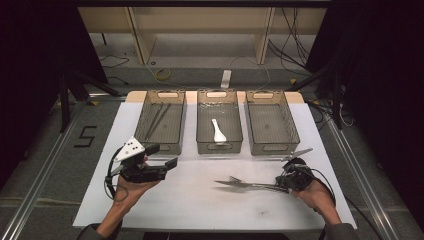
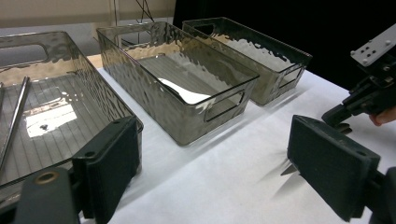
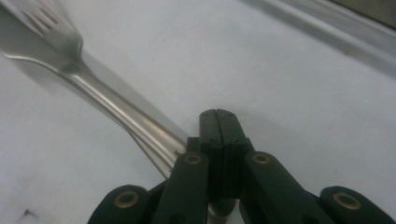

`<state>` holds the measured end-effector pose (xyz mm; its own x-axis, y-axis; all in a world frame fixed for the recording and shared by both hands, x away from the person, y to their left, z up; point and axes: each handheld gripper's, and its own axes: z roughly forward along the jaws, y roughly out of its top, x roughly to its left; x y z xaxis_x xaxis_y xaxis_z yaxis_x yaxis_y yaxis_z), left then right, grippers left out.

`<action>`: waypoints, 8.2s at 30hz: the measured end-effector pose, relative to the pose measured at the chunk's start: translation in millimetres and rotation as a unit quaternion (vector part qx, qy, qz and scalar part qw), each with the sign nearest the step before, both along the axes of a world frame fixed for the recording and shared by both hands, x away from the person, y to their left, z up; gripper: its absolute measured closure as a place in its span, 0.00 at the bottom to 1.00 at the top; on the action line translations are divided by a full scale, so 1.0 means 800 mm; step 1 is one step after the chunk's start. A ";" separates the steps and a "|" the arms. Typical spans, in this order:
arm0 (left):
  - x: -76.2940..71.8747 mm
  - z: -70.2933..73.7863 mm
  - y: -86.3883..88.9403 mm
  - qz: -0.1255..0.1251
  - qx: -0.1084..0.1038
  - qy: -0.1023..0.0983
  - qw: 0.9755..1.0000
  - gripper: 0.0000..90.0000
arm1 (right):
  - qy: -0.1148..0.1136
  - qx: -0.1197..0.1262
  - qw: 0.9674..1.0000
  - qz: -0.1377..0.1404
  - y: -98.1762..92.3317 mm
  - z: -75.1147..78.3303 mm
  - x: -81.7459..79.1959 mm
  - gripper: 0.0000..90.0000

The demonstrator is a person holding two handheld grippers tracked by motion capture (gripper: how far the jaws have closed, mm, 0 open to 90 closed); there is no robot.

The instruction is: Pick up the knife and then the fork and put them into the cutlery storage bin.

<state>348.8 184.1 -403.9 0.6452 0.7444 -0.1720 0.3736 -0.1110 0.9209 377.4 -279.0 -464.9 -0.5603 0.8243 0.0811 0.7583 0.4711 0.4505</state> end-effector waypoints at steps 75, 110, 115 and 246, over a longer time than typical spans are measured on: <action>-0.001 0.001 0.000 -0.007 -0.004 -0.008 1.000 0.18 | 0.058 -0.074 0.978 0.185 0.084 0.013 -0.021 0.66; -0.002 0.002 -0.001 -0.010 -0.001 -0.010 1.000 0.18 | 0.065 -0.119 0.969 0.209 0.103 0.011 -0.024 0.81; -0.002 0.001 -0.001 -0.010 -0.001 -0.009 1.000 0.18 | 0.065 -0.117 0.970 0.202 0.103 0.011 -0.025 0.84; -0.002 0.004 0.006 -0.005 -0.024 -0.017 1.000 0.18 | -0.095 0.093 0.987 -0.086 0.025 0.120 0.193 0.90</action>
